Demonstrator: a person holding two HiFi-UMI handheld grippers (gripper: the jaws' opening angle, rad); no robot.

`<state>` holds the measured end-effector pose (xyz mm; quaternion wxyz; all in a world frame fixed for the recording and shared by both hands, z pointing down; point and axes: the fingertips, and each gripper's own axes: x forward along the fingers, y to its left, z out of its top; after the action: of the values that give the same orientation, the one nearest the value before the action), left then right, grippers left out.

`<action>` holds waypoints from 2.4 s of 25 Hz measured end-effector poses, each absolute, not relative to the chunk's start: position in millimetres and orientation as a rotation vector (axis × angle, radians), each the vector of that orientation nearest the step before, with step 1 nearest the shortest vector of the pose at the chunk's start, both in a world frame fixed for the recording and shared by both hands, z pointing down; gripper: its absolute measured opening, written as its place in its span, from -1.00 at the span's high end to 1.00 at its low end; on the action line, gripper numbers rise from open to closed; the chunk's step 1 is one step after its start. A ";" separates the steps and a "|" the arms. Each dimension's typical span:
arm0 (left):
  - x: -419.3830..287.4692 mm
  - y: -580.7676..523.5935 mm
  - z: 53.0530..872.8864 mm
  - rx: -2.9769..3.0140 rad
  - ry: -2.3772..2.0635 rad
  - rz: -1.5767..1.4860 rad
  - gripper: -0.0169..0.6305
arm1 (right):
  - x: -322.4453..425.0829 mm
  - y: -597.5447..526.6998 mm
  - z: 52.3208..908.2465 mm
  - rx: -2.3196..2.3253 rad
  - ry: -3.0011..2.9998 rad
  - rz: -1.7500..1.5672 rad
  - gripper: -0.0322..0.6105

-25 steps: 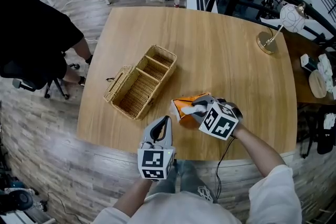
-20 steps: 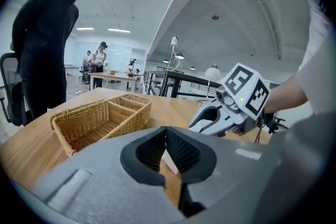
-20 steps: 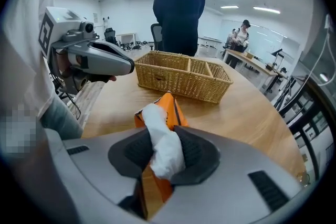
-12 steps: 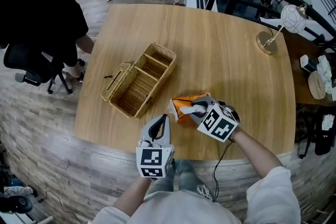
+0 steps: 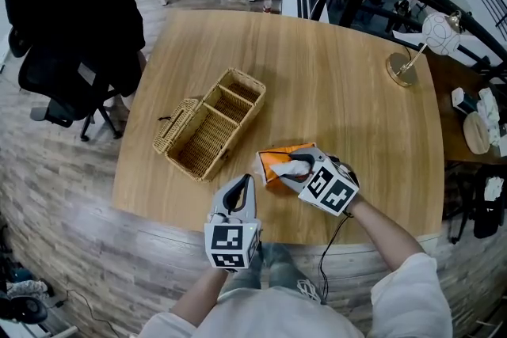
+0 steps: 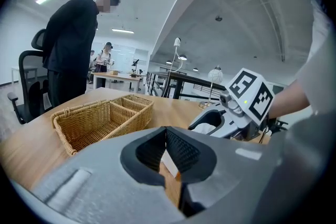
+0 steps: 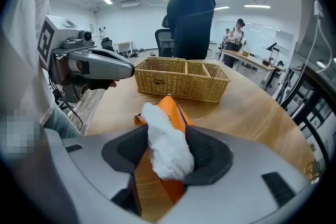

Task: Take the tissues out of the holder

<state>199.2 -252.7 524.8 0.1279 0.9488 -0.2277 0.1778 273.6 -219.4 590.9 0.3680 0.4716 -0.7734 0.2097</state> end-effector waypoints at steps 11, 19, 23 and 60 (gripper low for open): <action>200.0 -253.8 514.5 2.783 -0.676 0.508 0.92 | 273.3 -216.8 568.0 1.231 -2.028 0.499 0.16; 205.9 -258.5 494.4 2.811 -0.693 0.468 0.92 | 275.4 -220.7 523.5 1.426 -2.120 0.527 0.16; 211.1 -257.7 477.3 2.832 -0.689 0.424 0.91 | 274.2 -217.0 499.8 1.532 -2.147 0.537 0.16; 232.3 -239.0 465.6 2.878 -0.588 0.367 0.92 | 325.5 -143.1 479.7 2.451 -1.856 0.660 0.89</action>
<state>232.3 -239.0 465.6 0.0904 0.9682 -0.1978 0.1234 325.5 -143.1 479.7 -0.0015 0.7794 -0.5903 0.2099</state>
